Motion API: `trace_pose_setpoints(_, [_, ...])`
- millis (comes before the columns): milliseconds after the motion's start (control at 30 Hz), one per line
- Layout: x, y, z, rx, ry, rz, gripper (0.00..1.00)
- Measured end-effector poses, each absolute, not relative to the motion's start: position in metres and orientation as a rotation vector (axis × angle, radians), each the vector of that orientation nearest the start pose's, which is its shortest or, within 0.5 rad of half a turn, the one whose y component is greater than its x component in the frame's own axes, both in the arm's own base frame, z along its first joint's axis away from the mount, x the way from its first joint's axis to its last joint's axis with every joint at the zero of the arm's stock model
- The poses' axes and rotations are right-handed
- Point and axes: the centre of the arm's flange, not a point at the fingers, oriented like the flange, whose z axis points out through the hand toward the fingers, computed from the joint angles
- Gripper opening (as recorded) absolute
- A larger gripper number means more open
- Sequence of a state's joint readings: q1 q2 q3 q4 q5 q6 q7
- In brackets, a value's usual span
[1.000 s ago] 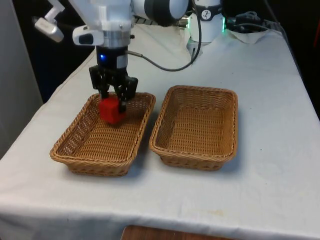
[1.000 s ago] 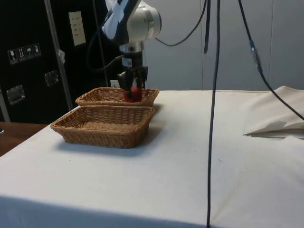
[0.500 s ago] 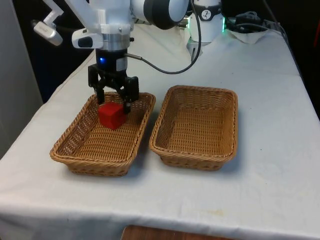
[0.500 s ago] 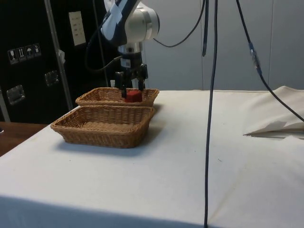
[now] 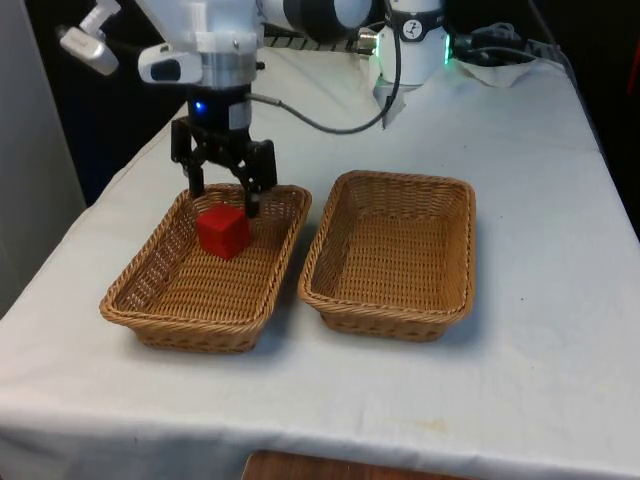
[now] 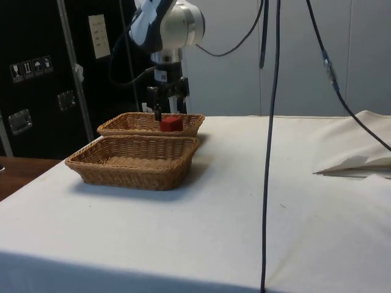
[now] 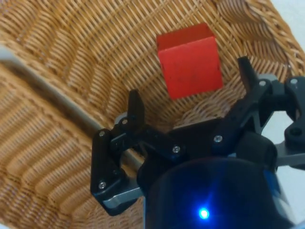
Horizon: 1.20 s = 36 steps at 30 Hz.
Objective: Pick up the red cube and place it into the right basket.
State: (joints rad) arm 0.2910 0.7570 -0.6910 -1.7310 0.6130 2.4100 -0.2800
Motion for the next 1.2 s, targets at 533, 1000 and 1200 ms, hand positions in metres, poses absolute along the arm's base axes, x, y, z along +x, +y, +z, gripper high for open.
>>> trace_pose_setpoints(533, [0.637, -0.202, 0.291, -3.131, 0.539, -0.214, 1.00])
trace_pose_setpoints(1000, [0.642, -0.160, 0.314, -3.159, 0.477, -0.187, 1.00])
trace_pose_setpoints(1200, [0.643, -0.144, 0.321, -3.165, 0.443, -0.188, 1.00])
